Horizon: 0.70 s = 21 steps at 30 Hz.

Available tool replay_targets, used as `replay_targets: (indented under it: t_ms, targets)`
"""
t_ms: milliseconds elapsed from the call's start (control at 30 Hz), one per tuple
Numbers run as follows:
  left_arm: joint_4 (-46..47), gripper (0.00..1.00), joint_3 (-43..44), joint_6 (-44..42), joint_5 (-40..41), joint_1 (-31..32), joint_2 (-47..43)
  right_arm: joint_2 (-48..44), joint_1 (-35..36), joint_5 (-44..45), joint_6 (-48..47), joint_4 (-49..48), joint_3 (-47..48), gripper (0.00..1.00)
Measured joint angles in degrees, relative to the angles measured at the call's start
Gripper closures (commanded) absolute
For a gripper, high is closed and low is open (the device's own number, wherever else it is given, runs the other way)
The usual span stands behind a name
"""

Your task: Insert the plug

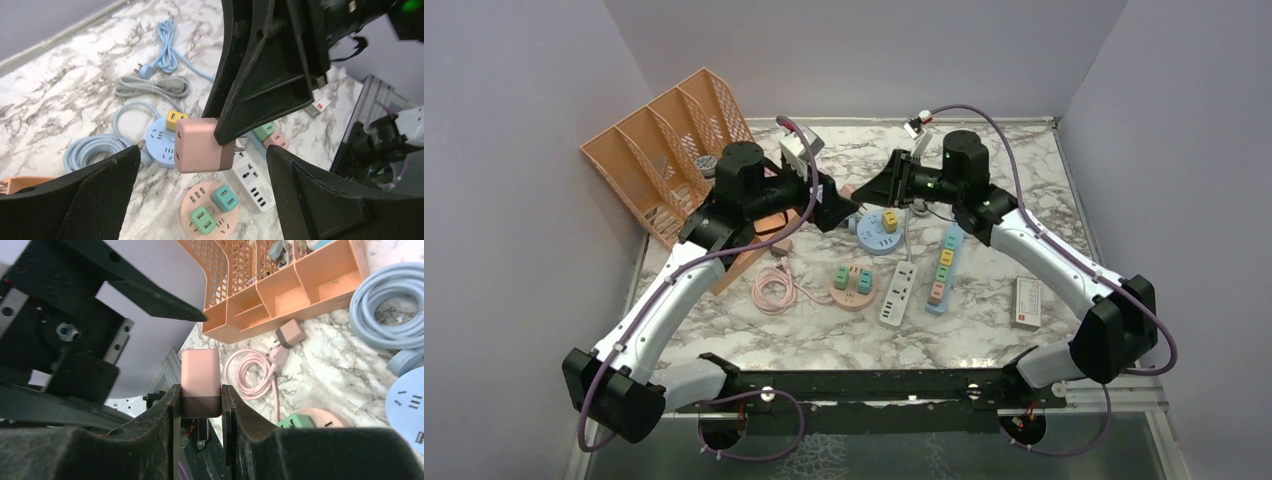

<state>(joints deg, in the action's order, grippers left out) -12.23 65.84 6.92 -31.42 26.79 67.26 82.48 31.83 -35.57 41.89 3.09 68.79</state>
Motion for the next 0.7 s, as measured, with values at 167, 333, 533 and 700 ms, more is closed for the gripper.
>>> replay_targets:
  t_ms: [167, 333, 533, 700]
  targets:
    - [-1.5, 0.03, 4.7, 4.5, 0.5, -0.9, -1.3, 0.0, -3.2, -3.9, -1.3, -1.2, 0.4, 0.86]
    - [-2.4, 0.11, 7.8, 10.5, -2.1, -2.0, -1.1, -0.8, -6.4, -11.0, -2.0, -4.2, 0.4, 0.87]
    - [-2.0, 0.20, 9.4, 18.3, -8.1, -3.6, 1.8, -2.6, -8.2, -19.8, -1.6, -10.9, 0.3, 0.86]
    - [4.1, 0.29, 6.1, 26.7, -15.6, -3.9, 3.0, -3.4, -8.2, -25.6, 0.1, -16.9, 0.2, 0.86]
